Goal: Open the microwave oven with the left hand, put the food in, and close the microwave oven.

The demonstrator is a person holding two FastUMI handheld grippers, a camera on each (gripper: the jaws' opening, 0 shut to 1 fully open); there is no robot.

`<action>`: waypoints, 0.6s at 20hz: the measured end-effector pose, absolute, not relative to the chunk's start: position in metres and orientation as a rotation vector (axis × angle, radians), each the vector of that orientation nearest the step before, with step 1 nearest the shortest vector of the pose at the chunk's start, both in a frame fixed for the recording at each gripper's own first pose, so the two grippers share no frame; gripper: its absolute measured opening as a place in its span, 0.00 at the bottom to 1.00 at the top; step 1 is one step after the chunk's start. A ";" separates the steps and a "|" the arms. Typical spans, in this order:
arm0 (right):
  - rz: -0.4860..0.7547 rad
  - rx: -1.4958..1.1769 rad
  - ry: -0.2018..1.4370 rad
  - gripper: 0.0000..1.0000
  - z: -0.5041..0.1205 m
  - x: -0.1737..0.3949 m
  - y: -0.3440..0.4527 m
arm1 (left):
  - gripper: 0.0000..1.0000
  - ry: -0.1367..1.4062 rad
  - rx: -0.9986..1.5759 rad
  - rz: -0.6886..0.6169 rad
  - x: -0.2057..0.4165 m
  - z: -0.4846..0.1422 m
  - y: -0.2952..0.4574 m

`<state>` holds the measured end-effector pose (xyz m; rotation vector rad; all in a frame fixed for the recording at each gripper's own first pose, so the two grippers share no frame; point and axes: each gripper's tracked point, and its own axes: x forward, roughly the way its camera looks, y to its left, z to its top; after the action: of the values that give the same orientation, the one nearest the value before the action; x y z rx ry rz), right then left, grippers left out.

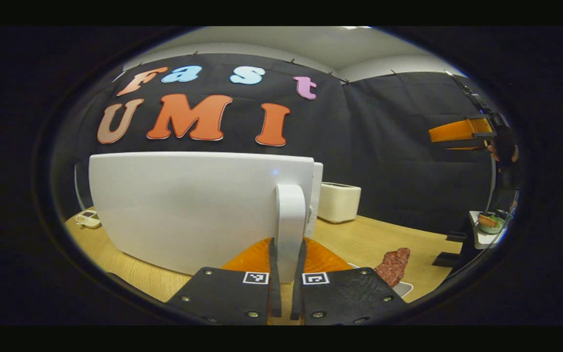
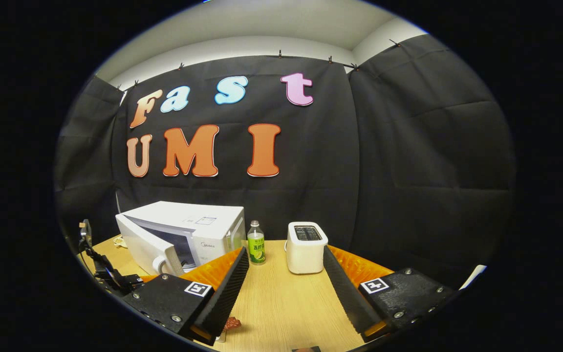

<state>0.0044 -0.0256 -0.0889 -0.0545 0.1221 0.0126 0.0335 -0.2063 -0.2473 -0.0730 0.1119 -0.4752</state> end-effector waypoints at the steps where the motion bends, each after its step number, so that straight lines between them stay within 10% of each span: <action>1: 0.018 -0.051 0.123 1.00 -0.090 0.004 -0.022 | 0.10 0.114 -0.073 -0.488 0.024 -0.246 -0.200; 12: 0.122 -0.044 0.152 0.95 -0.106 0.002 0.039 | 0.10 0.122 -0.089 -0.499 -0.063 -0.238 -0.129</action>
<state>0.0021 0.0387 -0.1063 -0.0442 0.1518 0.1219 -0.0629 -0.1286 -0.2380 -0.0894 0.1216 -0.4994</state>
